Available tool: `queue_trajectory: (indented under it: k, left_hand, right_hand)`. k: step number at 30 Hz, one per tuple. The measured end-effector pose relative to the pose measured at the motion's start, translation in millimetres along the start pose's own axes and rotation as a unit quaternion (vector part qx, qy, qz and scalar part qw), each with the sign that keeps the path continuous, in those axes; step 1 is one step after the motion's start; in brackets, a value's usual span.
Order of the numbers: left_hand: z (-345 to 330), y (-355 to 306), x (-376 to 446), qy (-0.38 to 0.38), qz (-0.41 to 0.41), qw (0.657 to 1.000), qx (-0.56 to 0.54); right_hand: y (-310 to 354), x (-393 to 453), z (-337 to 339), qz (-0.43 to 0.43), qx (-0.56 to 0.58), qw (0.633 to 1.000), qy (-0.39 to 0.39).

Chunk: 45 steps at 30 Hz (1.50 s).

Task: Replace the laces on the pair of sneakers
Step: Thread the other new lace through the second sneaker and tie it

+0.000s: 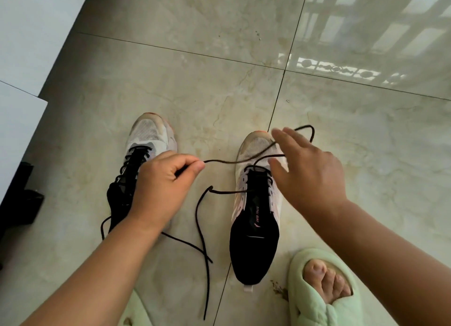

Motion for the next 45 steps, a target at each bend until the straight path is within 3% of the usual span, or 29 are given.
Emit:
queue_trajectory:
  k: [3,6,10,15,19,22,26,31,36,38,45]
  left_hand:
    - [-16,-35,1,0.024,-0.056,0.998,-0.034]
    - [-25,-56,3,0.045,-0.091,0.993,-0.053]
    - [-20,-34,7,0.05,-0.074,0.996,-0.018]
    - [-10,16,4,0.059,0.01,0.997,0.041]
    - [-5,34,-1,0.063,0.051,0.996,0.043]
    - [-12,28,-5,0.068,0.059,0.995,0.038]
    - [-29,16,-9,0.087,0.117,0.987,-0.072]
    - [-38,-8,-16,0.122,0.086,0.98,-0.131]
    - [-46,-17,-20,0.178,0.039,0.981,-0.068]
    - [-48,-20,-19,0.166,0.021,0.985,-0.047]
    - [-57,-15,-12,0.197,0.088,0.973,-0.087]
  right_hand:
    - [46,-8,17,0.154,0.084,0.983,-0.051]
    - [57,-7,13,0.185,0.239,0.953,-0.025]
    - [23,1,12,0.126,0.219,0.964,-0.083]
    - [-16,9,-1,0.011,0.173,0.981,-0.091]
    - [-32,12,4,-0.029,0.17,0.978,-0.115]
    - [-16,9,4,0.017,0.162,0.983,-0.089]
    - [17,-7,3,0.121,0.208,0.969,-0.058]
    - [37,-14,-17,0.163,0.215,0.962,0.051]
    - [41,-11,-7,0.226,0.169,0.959,-0.001]
    - [46,-11,-6,0.242,0.155,0.958,-0.003]
    - [46,-9,-3,0.271,0.148,0.951,-0.003]
Point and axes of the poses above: each hand's wrist, its own x-axis towards the middle knuckle, its own z-axis out of the back of the hand, y = z × x, the point moved 7 cm from there along x, towards the middle knuckle, and after that the axes turned 4 degrees about z, right-handed, at the moved point
